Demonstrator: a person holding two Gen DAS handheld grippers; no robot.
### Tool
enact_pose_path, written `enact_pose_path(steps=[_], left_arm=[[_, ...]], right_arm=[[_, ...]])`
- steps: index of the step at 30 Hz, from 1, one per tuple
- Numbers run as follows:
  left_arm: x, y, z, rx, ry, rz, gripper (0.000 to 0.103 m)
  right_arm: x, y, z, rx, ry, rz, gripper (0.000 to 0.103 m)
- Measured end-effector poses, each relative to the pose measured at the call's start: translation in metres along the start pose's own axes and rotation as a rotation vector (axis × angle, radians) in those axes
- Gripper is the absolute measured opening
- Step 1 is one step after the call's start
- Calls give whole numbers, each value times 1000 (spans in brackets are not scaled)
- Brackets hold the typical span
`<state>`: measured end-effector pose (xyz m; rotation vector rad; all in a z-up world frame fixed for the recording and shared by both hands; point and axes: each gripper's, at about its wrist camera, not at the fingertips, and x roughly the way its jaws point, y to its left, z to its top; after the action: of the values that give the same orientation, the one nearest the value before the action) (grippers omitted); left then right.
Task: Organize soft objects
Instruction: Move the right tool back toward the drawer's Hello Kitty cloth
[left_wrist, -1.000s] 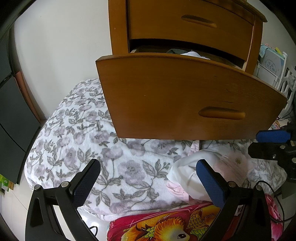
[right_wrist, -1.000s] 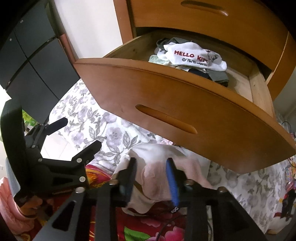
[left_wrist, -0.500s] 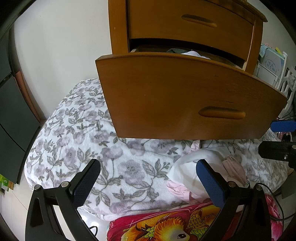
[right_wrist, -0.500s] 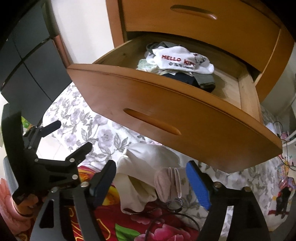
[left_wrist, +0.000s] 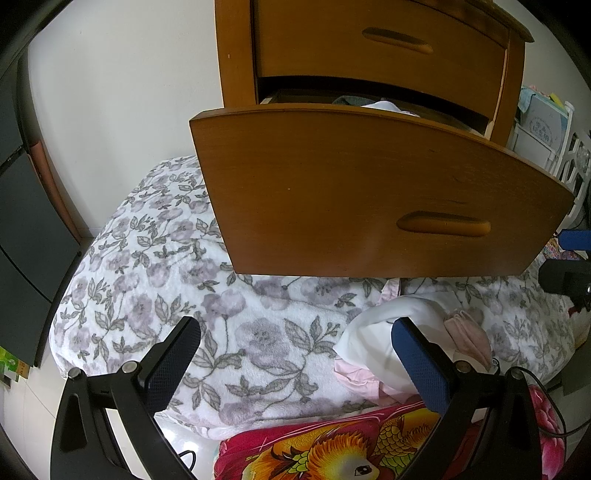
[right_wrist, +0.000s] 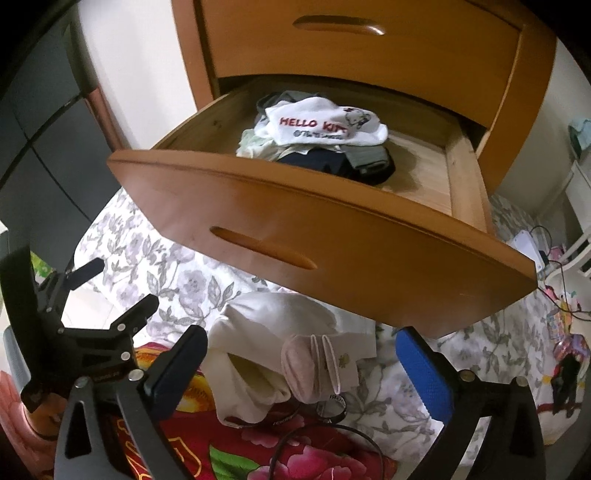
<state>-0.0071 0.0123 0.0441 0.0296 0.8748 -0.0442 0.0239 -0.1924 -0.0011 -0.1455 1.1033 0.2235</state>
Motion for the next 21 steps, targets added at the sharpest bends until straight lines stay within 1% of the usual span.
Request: enact_pose_path(steps=[12,21], left_arm=[[-4,1,-3,5,-20,3,103],[-9,4,-1,-10,-42,-7,103]], right_arm=[[-12,-8,0,25,-63,17,103],[-42,-9,6,4,-132,28,103]])
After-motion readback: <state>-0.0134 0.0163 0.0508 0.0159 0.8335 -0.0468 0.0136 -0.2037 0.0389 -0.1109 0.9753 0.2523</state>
